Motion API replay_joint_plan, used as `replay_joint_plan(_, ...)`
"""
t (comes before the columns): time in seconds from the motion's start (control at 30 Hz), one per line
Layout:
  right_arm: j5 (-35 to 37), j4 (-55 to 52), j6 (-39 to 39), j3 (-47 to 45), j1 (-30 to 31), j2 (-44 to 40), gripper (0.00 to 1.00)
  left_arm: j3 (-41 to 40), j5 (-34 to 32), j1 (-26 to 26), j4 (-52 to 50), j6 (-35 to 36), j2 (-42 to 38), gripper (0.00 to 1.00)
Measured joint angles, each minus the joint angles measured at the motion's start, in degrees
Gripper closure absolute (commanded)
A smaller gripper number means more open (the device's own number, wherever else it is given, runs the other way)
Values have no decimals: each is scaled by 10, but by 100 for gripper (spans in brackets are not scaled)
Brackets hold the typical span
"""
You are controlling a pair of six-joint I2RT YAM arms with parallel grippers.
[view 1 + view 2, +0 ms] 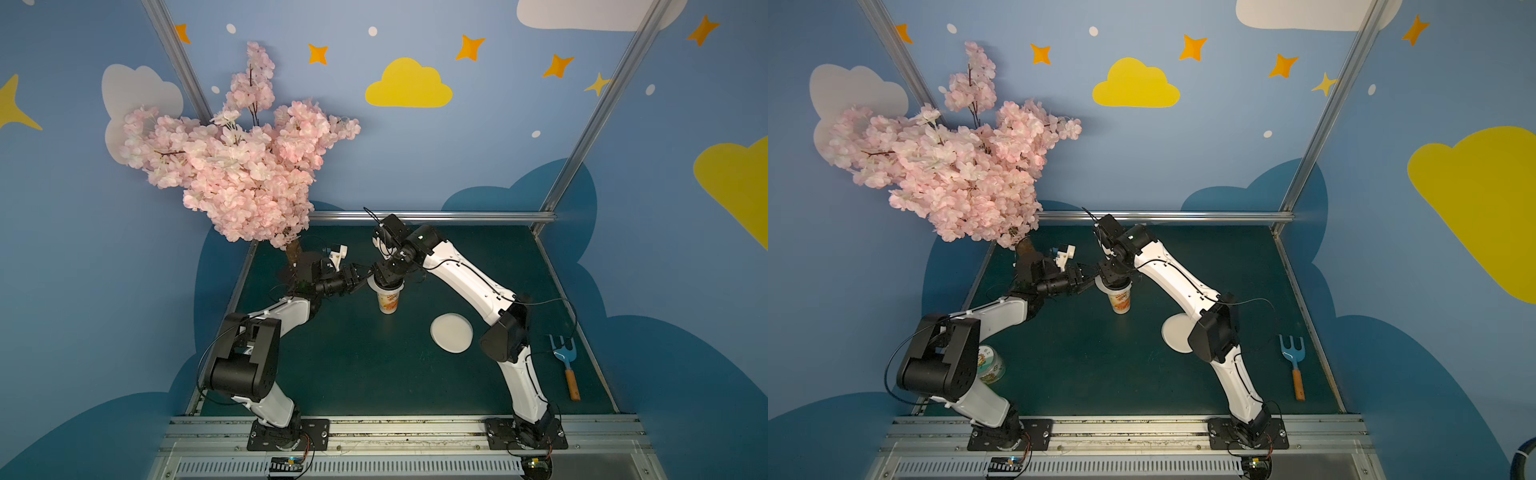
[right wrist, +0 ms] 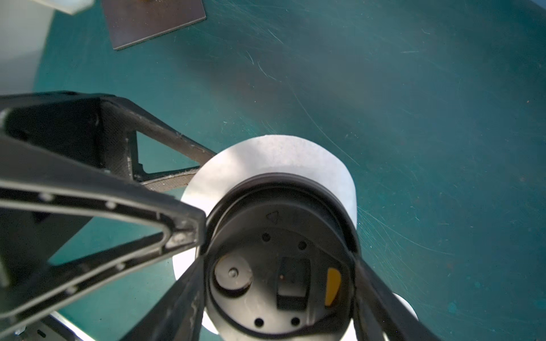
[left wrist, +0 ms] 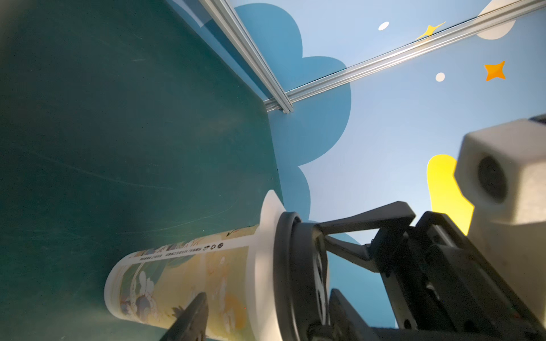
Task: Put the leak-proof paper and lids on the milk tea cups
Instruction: Secure the cup lid on the cup.
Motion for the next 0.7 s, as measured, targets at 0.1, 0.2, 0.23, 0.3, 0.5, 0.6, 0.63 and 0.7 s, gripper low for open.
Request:
replay_joint_plan(0.1, -2, -3, 0, 1, 0, 2, 50, 10, -1, -4, -8, 2, 3, 33)
replay_joint_plan(0.2, -5, -4, 0, 3, -2, 3, 50, 28, -2, -12, -19, 10, 13, 32)
replay_joint_plan(0.23, -6, -4, 0, 3, -2, 3, 50, 31, -1, -15, -21, 13, 16, 32)
replay_joint_plan(0.3, -7, -1, 0, -3, -2, 2, 50, 34, -1, -21, -26, 19, 21, 32)
replay_joint_plan(0.5, -7, 39, -2, -56, -3, -25, 50, 41, 13, -24, -31, 34, 50, 36)
replay_joint_plan(0.6, -8, 59, -3, -78, -4, -36, 50, 48, 25, -24, -23, 36, 63, 41)
replay_joint_plan(0.63, -8, 67, -3, -88, -4, -40, 50, 50, 30, -24, -20, 37, 65, 42)
replay_joint_plan(0.7, -9, 87, -2, -112, -4, -52, 50, 53, 35, -24, -17, 42, 68, 43)
